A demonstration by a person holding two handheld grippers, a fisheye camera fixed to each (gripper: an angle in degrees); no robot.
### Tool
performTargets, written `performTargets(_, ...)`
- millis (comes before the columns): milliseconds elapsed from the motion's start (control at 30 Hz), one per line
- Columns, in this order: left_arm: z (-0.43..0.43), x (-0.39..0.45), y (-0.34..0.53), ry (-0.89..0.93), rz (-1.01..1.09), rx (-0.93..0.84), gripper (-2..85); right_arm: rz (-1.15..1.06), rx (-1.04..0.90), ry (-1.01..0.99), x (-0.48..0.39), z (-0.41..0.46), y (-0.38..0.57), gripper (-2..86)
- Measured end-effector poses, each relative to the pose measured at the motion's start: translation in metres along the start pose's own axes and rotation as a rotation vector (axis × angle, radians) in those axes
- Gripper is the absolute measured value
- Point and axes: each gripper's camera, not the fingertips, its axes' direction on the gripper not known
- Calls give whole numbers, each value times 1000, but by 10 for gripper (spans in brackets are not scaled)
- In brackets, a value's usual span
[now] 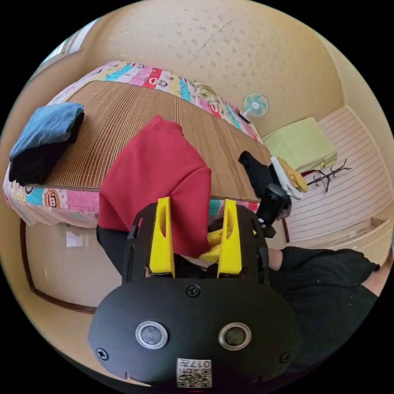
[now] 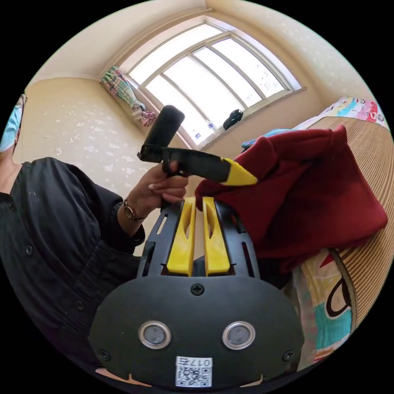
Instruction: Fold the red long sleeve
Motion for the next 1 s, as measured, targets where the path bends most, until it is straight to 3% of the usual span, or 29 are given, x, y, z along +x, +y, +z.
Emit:
performTargets(67, 2, -2, 10, 24, 2, 49, 49, 6, -11, 38, 0, -9, 12, 26)
performTargets(267, -104, -46, 74, 613, 271, 553, 2, 14, 287, -100, 10, -139, 58, 21)
performTargets(467, -185, -81, 126, 1160, 683, 904, -2, -1, 369, 199, -3, -221, 82, 59)
performTargets(533, -179, -88, 125, 1459, 808, 989, -3, 5, 363, 215, 1, -228, 85, 75)
performTargets(633, -161, -82, 99, 1785, 868, 955, -3, 24, 383, 139, 11, -228, 88, 94)
performTargets(867, -156, -1, 83, 2113, 1101, 744, -2, 67, 327, 198, 20, -195, 80, 151)
performTargets(1000, -143, 78, 103, 2267, 1216, 461, -1, 116, 302, 233, 41, -171, 61, 213)
